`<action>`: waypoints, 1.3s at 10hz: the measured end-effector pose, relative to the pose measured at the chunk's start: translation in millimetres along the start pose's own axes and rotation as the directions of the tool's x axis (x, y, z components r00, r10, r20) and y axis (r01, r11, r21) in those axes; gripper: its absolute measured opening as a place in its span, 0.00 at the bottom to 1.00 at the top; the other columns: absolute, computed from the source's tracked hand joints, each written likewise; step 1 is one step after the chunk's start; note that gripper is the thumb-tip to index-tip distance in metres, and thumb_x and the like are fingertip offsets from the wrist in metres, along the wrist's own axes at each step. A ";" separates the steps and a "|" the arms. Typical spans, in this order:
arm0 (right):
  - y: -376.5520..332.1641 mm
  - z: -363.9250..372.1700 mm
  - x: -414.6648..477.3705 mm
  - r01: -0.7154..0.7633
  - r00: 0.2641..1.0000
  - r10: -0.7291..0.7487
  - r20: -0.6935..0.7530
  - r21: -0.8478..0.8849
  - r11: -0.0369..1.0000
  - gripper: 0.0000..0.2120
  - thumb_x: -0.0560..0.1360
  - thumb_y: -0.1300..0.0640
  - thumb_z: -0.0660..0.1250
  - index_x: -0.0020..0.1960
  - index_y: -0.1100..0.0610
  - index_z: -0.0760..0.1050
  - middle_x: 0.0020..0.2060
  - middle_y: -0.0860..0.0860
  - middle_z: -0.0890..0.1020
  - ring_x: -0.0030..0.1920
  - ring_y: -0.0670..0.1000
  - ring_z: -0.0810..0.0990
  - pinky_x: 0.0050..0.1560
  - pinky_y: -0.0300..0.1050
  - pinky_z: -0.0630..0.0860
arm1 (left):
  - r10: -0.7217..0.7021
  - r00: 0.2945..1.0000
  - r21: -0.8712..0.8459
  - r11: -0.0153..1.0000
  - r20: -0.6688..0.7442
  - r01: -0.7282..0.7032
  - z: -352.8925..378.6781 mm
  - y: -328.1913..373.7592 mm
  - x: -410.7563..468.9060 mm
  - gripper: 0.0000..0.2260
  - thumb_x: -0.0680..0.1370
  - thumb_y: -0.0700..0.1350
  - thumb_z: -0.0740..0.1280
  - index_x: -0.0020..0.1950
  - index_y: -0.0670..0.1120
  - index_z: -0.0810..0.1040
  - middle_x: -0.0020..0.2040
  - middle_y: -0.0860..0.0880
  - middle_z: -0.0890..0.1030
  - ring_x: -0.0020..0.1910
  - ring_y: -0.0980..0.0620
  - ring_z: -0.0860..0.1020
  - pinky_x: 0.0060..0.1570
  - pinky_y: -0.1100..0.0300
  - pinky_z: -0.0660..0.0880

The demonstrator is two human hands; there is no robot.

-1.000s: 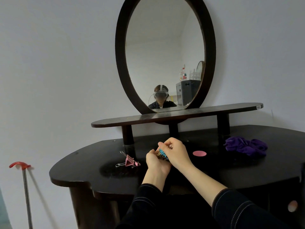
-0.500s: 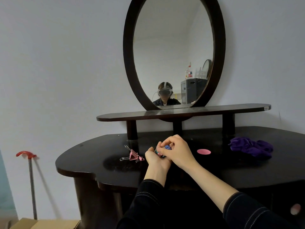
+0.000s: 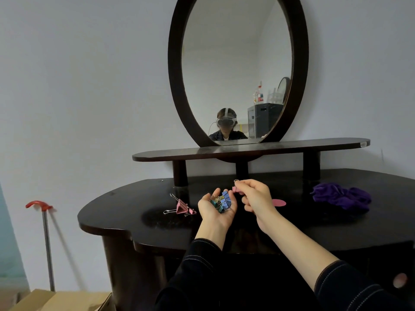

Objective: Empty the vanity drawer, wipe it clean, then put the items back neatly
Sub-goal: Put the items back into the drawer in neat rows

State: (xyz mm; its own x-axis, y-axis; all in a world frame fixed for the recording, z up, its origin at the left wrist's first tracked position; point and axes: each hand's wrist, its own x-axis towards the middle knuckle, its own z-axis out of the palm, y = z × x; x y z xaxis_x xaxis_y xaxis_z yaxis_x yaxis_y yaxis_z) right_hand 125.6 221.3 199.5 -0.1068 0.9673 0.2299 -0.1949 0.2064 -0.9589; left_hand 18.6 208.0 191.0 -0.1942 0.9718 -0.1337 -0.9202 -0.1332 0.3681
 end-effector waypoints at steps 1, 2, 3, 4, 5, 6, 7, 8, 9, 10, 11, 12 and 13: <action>3.2 -9.4 -4.4 -0.058 0.994 0.052 -0.092 -0.058 0.997 0.06 0.80 0.56 0.69 0.47 0.58 0.80 0.32 0.50 0.75 0.25 0.43 0.67 0.21 0.36 0.63 | 0.031 0.999 0.037 0.999 -0.019 -0.031 -2.1 0.8 -2.2 0.06 0.80 0.41 0.57 0.47 0.43 0.72 0.43 0.45 0.77 0.38 0.48 0.78 0.27 0.60 0.77; 2.4 -22.5 -11.7 -0.101 0.992 0.094 -0.088 -0.089 0.991 0.06 0.81 0.57 0.68 0.47 0.60 0.80 0.32 0.51 0.74 0.24 0.44 0.67 0.21 0.36 0.63 | -0.041 0.999 -0.036 0.998 0.025 0.042 -0.1 1.1 -15.5 0.10 0.82 0.44 0.56 0.45 0.42 0.73 0.38 0.45 0.76 0.32 0.50 0.77 0.17 0.67 0.62; 0.2 -35.3 -22.1 -0.093 0.996 0.090 -0.027 -0.127 0.988 0.06 0.80 0.60 0.68 0.47 0.60 0.81 0.35 0.53 0.78 0.26 0.44 0.71 0.22 0.37 0.65 | -0.051 0.998 -0.012 0.999 0.028 0.052 0.0 1.7 -25.5 0.10 0.82 0.44 0.58 0.46 0.41 0.73 0.36 0.46 0.74 0.27 0.52 0.76 0.15 0.68 0.58; -3.3 -46.6 -38.0 -0.078 0.995 0.085 0.044 -0.127 0.989 0.05 0.78 0.61 0.69 0.46 0.61 0.82 0.35 0.54 0.80 0.26 0.45 0.73 0.23 0.38 0.67 | -0.097 0.990 0.069 0.994 0.106 0.090 -3.4 -2.1 -50.8 0.09 0.81 0.45 0.60 0.43 0.43 0.73 0.36 0.48 0.72 0.27 0.54 0.74 0.15 0.69 0.57; -8.3 -57.7 -58.9 -0.042 0.995 0.055 0.078 -0.152 0.987 0.04 0.77 0.61 0.70 0.46 0.60 0.83 0.35 0.54 0.82 0.27 0.46 0.74 0.24 0.39 0.68 | -0.216 0.947 0.120 0.974 0.240 0.192 -14.4 -2.2 -92.9 0.10 0.78 0.45 0.63 0.38 0.43 0.76 0.36 0.49 0.72 0.29 0.55 0.73 0.15 0.69 0.56; -10.9 -65.7 -89.7 0.095 0.987 -0.074 0.139 -0.152 0.984 0.02 0.76 0.62 0.71 0.45 0.59 0.81 0.34 0.53 0.81 0.28 0.47 0.74 0.24 0.38 0.67 | -0.292 0.904 0.201 0.950 0.314 0.238 -38.0 -6.7 -136.8 0.12 0.78 0.46 0.65 0.37 0.43 0.79 0.37 0.49 0.73 0.30 0.55 0.72 0.15 0.68 0.58; 3.5 -68.3 -133.8 0.263 0.963 -0.254 0.085 -0.118 0.958 0.02 0.73 0.59 0.72 0.41 0.55 0.80 0.32 0.51 0.81 0.29 0.47 0.73 0.25 0.38 0.68 | -0.361 0.887 0.277 0.918 0.288 0.284 -74.8 -19.9 -167.7 0.10 0.79 0.47 0.66 0.40 0.44 0.78 0.38 0.48 0.73 0.31 0.54 0.72 0.16 0.68 0.59; 49.2 -73.1 -183.7 0.315 0.949 -0.305 0.080 -0.180 0.932 0.04 0.72 0.53 0.70 0.40 0.52 0.78 0.35 0.51 0.81 0.33 0.47 0.76 0.31 0.36 0.71 | -0.407 0.897 0.357 0.875 0.174 0.328 -123.3 -36.1 -180.3 0.11 0.80 0.48 0.65 0.42 0.42 0.78 0.38 0.46 0.75 0.31 0.52 0.74 0.17 0.68 0.61; 111.5 -89.0 -218.5 0.245 0.966 -0.202 0.159 -0.329 0.912 0.08 0.76 0.60 0.72 0.41 0.51 0.77 0.35 0.49 0.80 0.36 0.48 0.77 0.37 0.37 0.72 | -0.461 0.887 0.418 0.800 -0.031 0.430 -176.3 -49.0 -181.3 0.15 0.81 0.49 0.61 0.43 0.40 0.78 0.39 0.43 0.76 0.34 0.48 0.76 0.18 0.67 0.64; 165.3 -107.5 -232.5 0.000 0.975 0.096 0.198 -0.435 0.900 0.09 0.77 0.63 0.72 0.40 0.54 0.76 0.32 0.48 0.79 0.34 0.49 0.76 0.34 0.41 0.72 | -0.529 0.804 0.362 0.718 -0.272 0.594 -222.6 -58.8 -174.0 0.15 0.81 0.48 0.59 0.44 0.40 0.78 0.38 0.41 0.78 0.34 0.46 0.78 0.20 0.66 0.67; 201.1 -119.0 -233.7 -0.186 0.911 0.345 0.226 -0.522 0.832 0.05 0.78 0.63 0.69 0.43 0.58 0.77 0.35 0.49 0.84 0.31 0.45 0.78 0.28 0.34 0.70 | -0.544 0.734 0.395 0.620 -0.407 0.678 -256.1 -67.5 -161.2 0.14 0.81 0.47 0.58 0.45 0.41 0.77 0.39 0.41 0.79 0.35 0.46 0.79 0.22 0.66 0.68; 223.3 -126.1 -230.1 -0.275 0.830 0.511 0.223 -0.633 0.724 0.01 0.79 0.62 0.67 0.48 0.59 0.76 0.38 0.49 0.87 0.30 0.44 0.79 0.28 0.36 0.70 | -0.538 0.704 0.410 0.574 -0.463 0.709 -275.3 -75.0 -147.5 0.10 0.81 0.45 0.59 0.49 0.41 0.76 0.42 0.40 0.80 0.36 0.45 0.81 0.23 0.65 0.69; 237.8 -129.3 -228.8 -0.285 0.746 0.616 0.251 -0.716 0.637 0.04 0.78 0.59 0.69 0.48 0.60 0.77 0.37 0.50 0.86 0.32 0.46 0.79 0.29 0.39 0.72 | -0.590 0.682 0.389 0.561 -0.432 0.731 -284.4 -78.6 -133.2 0.09 0.81 0.44 0.58 0.51 0.42 0.75 0.46 0.40 0.81 0.42 0.43 0.82 0.24 0.65 0.72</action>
State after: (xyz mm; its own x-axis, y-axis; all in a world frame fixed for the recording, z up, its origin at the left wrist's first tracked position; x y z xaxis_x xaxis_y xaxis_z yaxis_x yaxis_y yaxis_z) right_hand 229.7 68.1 -102.7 -0.4450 0.8121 -0.3775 0.6044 -0.0387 -0.7957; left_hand 20.1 33.7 -81.8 0.2640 0.6575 -0.7057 -0.5258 0.7115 0.4662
